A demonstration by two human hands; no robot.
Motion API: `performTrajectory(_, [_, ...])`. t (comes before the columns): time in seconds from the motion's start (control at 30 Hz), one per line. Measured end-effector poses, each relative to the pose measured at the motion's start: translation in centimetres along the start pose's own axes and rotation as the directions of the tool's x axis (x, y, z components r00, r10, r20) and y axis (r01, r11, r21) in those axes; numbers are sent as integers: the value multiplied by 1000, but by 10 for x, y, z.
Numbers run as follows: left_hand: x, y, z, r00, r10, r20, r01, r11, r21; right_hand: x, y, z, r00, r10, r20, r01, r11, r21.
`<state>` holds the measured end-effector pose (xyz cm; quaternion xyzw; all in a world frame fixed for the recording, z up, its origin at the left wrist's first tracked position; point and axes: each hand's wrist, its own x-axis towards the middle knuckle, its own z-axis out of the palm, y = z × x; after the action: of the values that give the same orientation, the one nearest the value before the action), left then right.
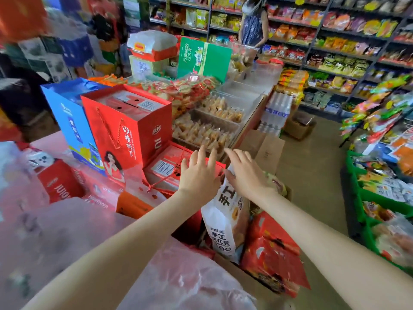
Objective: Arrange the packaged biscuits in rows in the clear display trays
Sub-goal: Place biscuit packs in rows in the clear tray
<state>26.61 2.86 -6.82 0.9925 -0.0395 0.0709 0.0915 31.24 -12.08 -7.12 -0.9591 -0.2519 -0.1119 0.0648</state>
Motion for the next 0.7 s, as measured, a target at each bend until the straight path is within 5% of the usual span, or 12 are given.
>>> performTrajectory(0.33, [95,114,42,949,-316,-4,315,947,62,37,153,18,987,-155,-35,158,977,145])
performTrajectory(0.7, [227,260,84,876,-482,18,481,876,45,83,364,1,972,-236,-7,232,950,211])
